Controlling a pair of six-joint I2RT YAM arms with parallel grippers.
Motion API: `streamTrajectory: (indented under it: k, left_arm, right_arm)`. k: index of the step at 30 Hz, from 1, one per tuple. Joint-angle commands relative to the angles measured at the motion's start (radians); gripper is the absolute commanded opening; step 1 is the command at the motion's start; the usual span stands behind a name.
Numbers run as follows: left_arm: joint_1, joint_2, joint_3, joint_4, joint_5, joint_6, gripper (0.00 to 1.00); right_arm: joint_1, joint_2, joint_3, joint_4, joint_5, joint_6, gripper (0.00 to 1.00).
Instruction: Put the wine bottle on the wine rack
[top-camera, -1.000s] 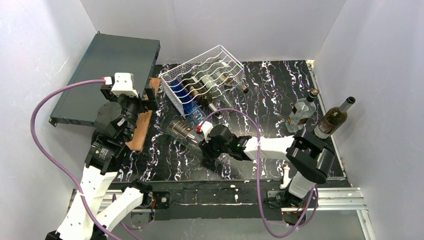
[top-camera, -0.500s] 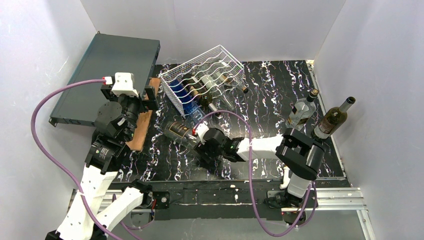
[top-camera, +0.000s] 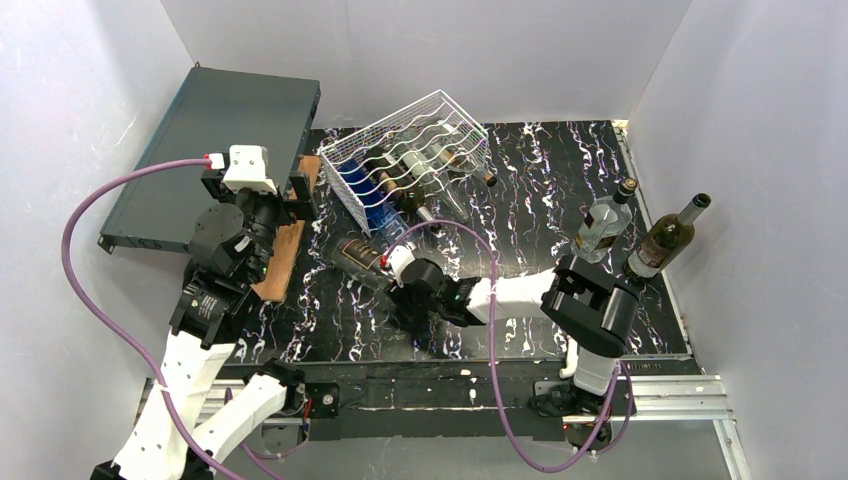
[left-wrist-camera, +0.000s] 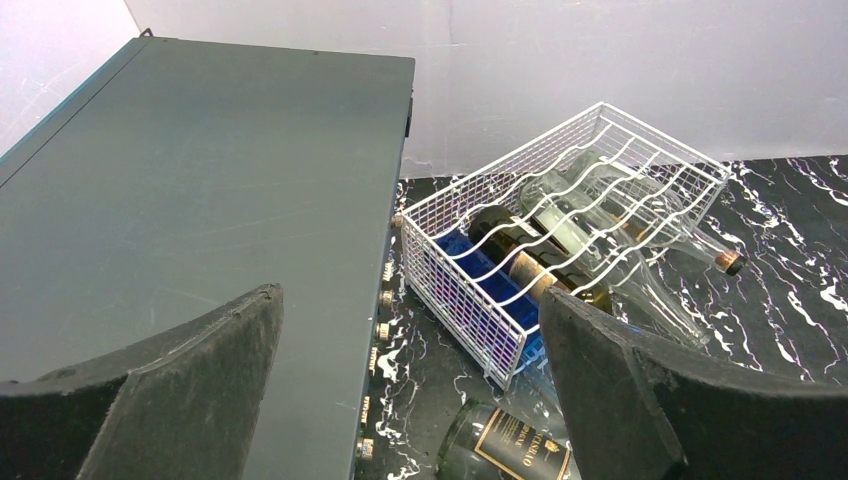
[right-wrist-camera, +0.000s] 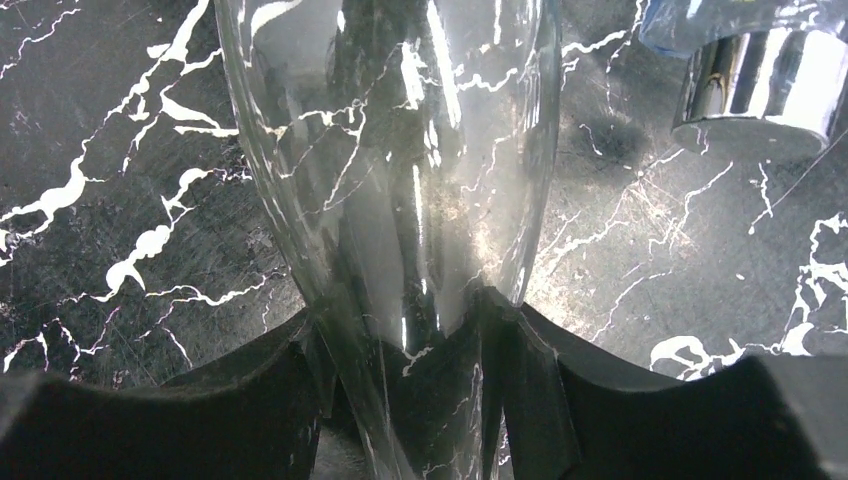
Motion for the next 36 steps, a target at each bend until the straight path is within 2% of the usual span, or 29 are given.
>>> streamTrajectory:
  k: [1,4,9,13,16,21,36]
  left_arm:
    - [0.0,-0.006,-0.009,0.028,-0.018,0.008,0.99]
    - [0.001,-0.001,-0.01,0.028,-0.018,0.008,0.99]
    - [-0.001,-0.008,-0.013,0.031,-0.018,0.007,0.99]
    - [0.001,-0.008,-0.008,0.028,-0.018,0.005,0.99]
    - [0.001,-0.011,-0.014,0.035,-0.021,0.007,0.99]
    - [0.0,-0.007,-0.012,0.03,-0.017,0.004,0.99]
    - [-0.001,-0.006,-0.01,0.029,-0.015,0.003,0.99]
  right_arm:
    - [-0.006,-0.019,-0.067,-0.115,0.09,0.026,0.01]
    - [-0.006,-0.084,-0.027,-0.162,0.01,0.041,0.01]
    - [-0.017,-0.125,0.095,-0.264,-0.249,0.09,0.01]
    - [-0.069,-0.126,0.153,-0.299,-0.41,0.241,0.01]
    - [-0.119,-0.15,0.119,-0.192,-0.517,0.399,0.01]
    - [-0.19,-0.214,0.061,-0.076,-0.59,0.572,0.01]
    - [-0.231,-0.335,0.071,-0.046,-0.656,0.608,0.01]
